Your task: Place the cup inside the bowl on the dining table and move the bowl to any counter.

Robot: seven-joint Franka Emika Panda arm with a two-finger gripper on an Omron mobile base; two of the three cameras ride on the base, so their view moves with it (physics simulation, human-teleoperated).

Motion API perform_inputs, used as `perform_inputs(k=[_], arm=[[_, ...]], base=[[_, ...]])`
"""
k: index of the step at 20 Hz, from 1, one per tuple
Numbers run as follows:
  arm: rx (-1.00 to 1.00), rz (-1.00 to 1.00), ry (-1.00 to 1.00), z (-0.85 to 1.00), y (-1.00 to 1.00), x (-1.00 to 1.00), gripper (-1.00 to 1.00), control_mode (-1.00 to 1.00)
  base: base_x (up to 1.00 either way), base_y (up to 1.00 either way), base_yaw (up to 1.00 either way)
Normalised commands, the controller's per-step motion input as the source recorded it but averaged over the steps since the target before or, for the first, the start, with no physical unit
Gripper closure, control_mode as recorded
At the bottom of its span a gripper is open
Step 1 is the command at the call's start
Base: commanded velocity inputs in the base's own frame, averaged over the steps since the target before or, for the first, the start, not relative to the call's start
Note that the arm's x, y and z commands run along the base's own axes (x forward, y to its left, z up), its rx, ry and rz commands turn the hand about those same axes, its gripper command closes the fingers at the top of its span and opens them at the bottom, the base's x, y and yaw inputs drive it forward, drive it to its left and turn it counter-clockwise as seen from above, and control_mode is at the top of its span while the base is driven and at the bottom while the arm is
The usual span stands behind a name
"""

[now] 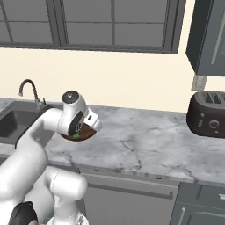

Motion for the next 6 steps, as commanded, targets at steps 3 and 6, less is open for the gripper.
perform_inputs(k=[3, 6], arm=[[-0.05, 0.04, 0.05, 0.25, 0.0, -0.36, -1.0, -1.0], [-0.02, 0.05, 0.02, 0.19, 0.0, -0.34, -1.0, -1.0]], base=[[0.0, 0.0, 0.0], [0.0, 0.0, 0.0]])
